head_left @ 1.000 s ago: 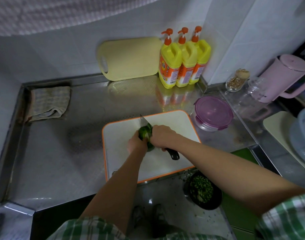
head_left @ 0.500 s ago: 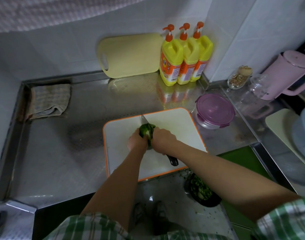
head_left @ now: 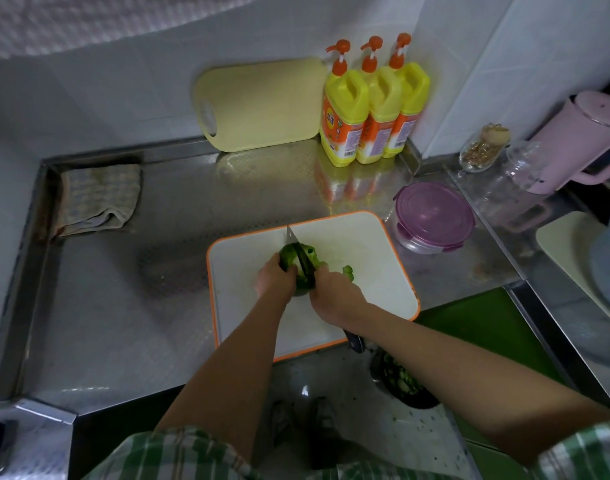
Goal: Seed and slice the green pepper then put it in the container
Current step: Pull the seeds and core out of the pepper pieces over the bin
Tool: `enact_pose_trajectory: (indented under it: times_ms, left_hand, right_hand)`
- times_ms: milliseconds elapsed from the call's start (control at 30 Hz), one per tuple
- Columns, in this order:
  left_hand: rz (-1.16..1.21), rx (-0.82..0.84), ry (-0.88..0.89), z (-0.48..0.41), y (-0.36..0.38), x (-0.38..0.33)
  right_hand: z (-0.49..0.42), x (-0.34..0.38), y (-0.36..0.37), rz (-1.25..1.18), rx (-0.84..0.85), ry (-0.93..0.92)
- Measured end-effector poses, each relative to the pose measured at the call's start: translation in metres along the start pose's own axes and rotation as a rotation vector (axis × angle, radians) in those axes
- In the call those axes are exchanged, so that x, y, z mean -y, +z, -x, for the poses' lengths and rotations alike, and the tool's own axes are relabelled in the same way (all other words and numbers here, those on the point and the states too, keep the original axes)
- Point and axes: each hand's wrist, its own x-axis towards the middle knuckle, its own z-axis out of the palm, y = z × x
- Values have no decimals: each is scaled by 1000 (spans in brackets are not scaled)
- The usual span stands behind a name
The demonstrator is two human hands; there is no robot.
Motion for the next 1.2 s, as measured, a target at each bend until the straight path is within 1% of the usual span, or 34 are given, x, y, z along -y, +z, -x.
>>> enact_pose_trajectory:
  times_ms: [200,400,500,633,767,1000,1133,1200]
  left_hand:
    - [23,42,-8,0,-2,-2]
    - [107,63,-36,4,-8,-3]
    - [145,69,-39,5,-8,-2]
    - [201,90,-63,5,-11,-2]
    - [243,102,-54,9,-14,0]
    - [409,189,-72,14,-24,8]
    - [464,210,-58,20,-26,12]
    - [468,206,-58,21,-26,11]
  right_hand:
    - [-2,-3,3,-28,6,2]
    - [-4,-5,10,-84,1,-12]
    - [1,-13,14,-60,24,-36]
    - [-5,-11,23,-80,-15,-27]
    - [-16,-5,31,-67,-17,-26]
    - [-16,-8,38,-52,-48,-38]
    - [-13,-10,46,-71,20,5]
    - [-12,-12,49,-39,60,10]
